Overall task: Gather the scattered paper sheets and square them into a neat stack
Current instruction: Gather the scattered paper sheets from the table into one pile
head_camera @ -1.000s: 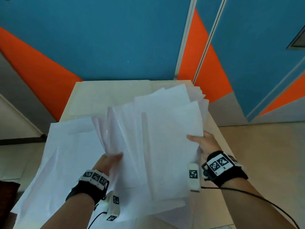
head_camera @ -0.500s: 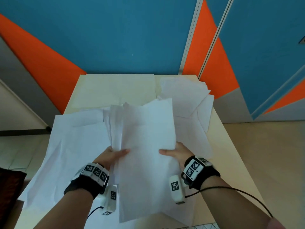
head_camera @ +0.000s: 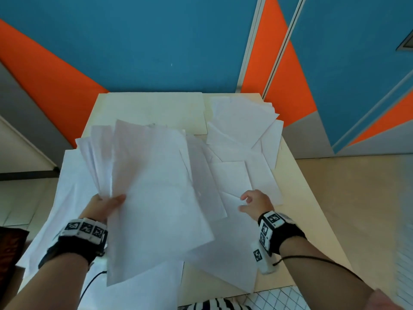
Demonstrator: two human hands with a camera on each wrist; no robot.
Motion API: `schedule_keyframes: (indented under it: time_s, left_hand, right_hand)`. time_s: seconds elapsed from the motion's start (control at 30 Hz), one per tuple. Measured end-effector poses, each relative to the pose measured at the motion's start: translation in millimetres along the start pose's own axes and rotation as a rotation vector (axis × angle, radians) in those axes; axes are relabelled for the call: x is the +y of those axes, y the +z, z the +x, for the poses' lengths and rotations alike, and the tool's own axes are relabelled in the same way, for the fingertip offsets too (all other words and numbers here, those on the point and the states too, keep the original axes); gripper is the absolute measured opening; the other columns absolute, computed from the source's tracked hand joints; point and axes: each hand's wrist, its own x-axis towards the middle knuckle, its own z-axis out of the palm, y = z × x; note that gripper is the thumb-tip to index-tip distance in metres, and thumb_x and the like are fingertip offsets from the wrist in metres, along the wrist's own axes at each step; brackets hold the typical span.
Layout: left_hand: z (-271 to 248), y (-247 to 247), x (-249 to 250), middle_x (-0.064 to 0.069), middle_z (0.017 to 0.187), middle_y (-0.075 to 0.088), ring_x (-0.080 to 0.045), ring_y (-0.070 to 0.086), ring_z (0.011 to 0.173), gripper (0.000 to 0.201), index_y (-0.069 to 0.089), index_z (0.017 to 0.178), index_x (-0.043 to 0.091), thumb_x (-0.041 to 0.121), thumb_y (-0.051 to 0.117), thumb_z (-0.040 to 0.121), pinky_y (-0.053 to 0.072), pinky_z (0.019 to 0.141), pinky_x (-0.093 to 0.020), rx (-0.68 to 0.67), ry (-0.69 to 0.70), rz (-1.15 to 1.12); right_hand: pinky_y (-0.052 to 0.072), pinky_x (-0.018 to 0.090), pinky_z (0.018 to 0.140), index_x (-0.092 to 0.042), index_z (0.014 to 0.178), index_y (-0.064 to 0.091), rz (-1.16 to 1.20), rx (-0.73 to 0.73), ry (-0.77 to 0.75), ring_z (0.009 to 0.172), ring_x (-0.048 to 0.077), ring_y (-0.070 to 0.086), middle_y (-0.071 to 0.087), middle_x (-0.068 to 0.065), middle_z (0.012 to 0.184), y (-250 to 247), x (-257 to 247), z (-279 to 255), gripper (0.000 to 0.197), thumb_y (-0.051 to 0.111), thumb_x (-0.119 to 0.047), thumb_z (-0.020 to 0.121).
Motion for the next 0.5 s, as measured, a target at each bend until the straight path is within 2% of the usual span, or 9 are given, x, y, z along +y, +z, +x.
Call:
schedule_keyframes:
  time_s: [0.07, 0.1, 0.2, 0.3, 0.33, 0.4, 0.47, 0.5]
  left_hand:
    - [4, -8, -4, -0.024, 0.104, 0.065, -0.035, 0.064, 0.085, 0.054, 0.056, 0.117, -0.005, 0.02, 0.074, 0.073, 0.052, 0.086, -0.05, 0.018, -0.027, -0.032]
    - [6, -12, -7, -0.024, 0.106, 0.065, -0.036, 0.064, 0.089, 0.052, 0.055, 0.119, -0.004, 0.018, 0.073, 0.075, 0.05, 0.089, -0.051, 0.026, -0.038, -0.055]
    - [7, -18, -13, -0.02, 0.099, 0.063, -0.034, 0.061, 0.086, 0.044, 0.055, 0.118, -0.005, 0.012, 0.068, 0.08, 0.049, 0.088, -0.049, 0.018, -0.06, -0.092]
    - [9, -24, -20, -0.02, 0.096, 0.063, -0.034, 0.06, 0.083, 0.044, 0.055, 0.12, -0.007, 0.008, 0.067, 0.08, 0.05, 0.086, -0.048, 0.038, -0.062, -0.13]
    - [9, -27, -22, -0.019, 0.094, 0.063, -0.034, 0.06, 0.08, 0.042, 0.055, 0.119, -0.006, 0.007, 0.066, 0.081, 0.051, 0.081, -0.046, 0.044, -0.062, -0.144]
    - [8, -34, -26, -0.012, 0.08, 0.065, -0.03, 0.06, 0.068, 0.031, 0.056, 0.112, -0.002, 0.005, 0.064, 0.083, 0.053, 0.063, -0.037, 0.067, -0.059, -0.165]
    - [4, -41, -29, -0.008, 0.069, 0.065, -0.027, 0.061, 0.059, 0.023, 0.056, 0.106, 0.003, 0.004, 0.062, 0.084, 0.052, 0.044, -0.028, 0.079, -0.054, -0.199]
    - [2, -44, -30, -0.008, 0.07, 0.064, -0.027, 0.06, 0.06, 0.023, 0.056, 0.107, 0.003, 0.004, 0.061, 0.084, 0.051, 0.04, -0.025, 0.085, -0.055, -0.213]
  right_hand:
    - [0.042, 0.027, 0.087, -0.013, 0.109, 0.063, -0.055, -0.009, -0.086, 0.108, 0.026, 0.055, 0.05, 0.005, 0.104, 15, -5, -3, 0.039, 0.072, -0.031, 0.075]
    - [0.04, 0.03, 0.094, -0.015, 0.115, 0.061, -0.067, -0.003, -0.097, 0.116, 0.026, 0.051, 0.05, 0.007, 0.114, 21, -10, -3, 0.047, 0.071, -0.037, 0.075]
    - [0.031, 0.037, 0.105, -0.02, 0.135, 0.041, -0.127, -0.053, -0.062, 0.131, 0.024, 0.038, 0.038, 0.006, 0.139, 33, -24, 1, 0.077, 0.068, -0.054, 0.072]
    - [0.028, 0.043, 0.106, -0.019, 0.142, 0.026, -0.325, -0.11, -0.017, 0.135, 0.026, 0.029, 0.029, 0.008, 0.144, 42, -37, 5, 0.096, 0.07, -0.058, 0.066]
    - [0.029, 0.044, 0.105, -0.017, 0.141, 0.026, -0.393, -0.113, 0.009, 0.134, 0.027, 0.03, 0.03, 0.008, 0.143, 44, -40, 9, 0.097, 0.071, -0.057, 0.064]
    - [0.03, 0.045, 0.103, -0.015, 0.136, 0.033, -0.464, -0.135, 0.054, 0.131, 0.026, 0.035, 0.038, 0.007, 0.138, 43, -44, 18, 0.092, 0.073, -0.053, 0.062]
    - [0.031, 0.044, 0.1, -0.015, 0.125, 0.045, -0.47, -0.181, 0.075, 0.124, 0.026, 0.045, 0.051, 0.004, 0.127, 40, -46, 28, 0.075, 0.075, -0.046, 0.063]
    - [0.03, 0.043, 0.099, -0.015, 0.117, 0.052, -0.45, -0.202, 0.082, 0.119, 0.027, 0.05, 0.058, 0.004, 0.117, 39, -47, 32, 0.061, 0.074, -0.041, 0.066]
